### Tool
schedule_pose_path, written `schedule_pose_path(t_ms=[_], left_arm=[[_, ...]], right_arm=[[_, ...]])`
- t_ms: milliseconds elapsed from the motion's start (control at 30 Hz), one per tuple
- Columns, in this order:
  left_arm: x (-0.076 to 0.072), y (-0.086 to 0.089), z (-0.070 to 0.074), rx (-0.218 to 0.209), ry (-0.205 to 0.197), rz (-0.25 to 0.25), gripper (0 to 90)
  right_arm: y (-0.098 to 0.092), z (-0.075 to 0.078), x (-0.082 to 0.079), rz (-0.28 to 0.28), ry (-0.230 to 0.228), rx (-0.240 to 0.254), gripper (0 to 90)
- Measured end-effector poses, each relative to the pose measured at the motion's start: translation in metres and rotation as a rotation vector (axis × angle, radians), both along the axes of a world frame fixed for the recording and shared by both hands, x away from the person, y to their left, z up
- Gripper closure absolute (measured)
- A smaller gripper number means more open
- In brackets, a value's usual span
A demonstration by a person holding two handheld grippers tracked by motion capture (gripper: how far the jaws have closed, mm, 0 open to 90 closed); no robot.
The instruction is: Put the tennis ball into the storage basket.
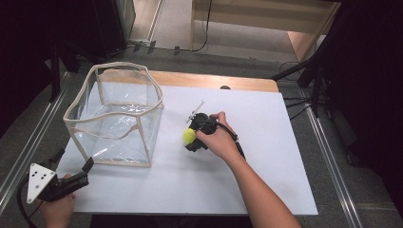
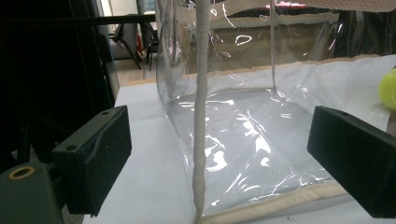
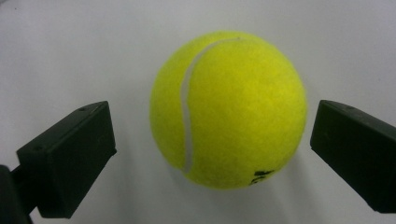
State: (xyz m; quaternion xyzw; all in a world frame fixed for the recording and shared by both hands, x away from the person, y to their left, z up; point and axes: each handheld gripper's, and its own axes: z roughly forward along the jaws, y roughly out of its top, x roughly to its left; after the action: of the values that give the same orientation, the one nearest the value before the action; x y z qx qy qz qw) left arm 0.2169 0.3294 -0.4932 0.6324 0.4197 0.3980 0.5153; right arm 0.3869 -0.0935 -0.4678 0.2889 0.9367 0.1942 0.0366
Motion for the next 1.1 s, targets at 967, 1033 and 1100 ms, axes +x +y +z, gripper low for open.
schedule_pose_path(t_ms=[967,1033,1100], left_arm=[[0.0,-0.0002,0.0001,0.002,0.002,0.001,6.8],[0.0001,-0.0002,0.0001,0.002,0.002,0.001,6.8],[0.0,0.0,0.0001,0.002,0.002,0.001,6.8]], right_arm=[[0.0085,-0.0095,0.0062,-0.038,-0.011,-0.003,22.6],[0.0085,-0.0094,0.0063,-0.04,-0.009,-0.001,23.1],[0.0082,-0.0093,0.0065,-0.036,-0.012,-0.001,23.5]])
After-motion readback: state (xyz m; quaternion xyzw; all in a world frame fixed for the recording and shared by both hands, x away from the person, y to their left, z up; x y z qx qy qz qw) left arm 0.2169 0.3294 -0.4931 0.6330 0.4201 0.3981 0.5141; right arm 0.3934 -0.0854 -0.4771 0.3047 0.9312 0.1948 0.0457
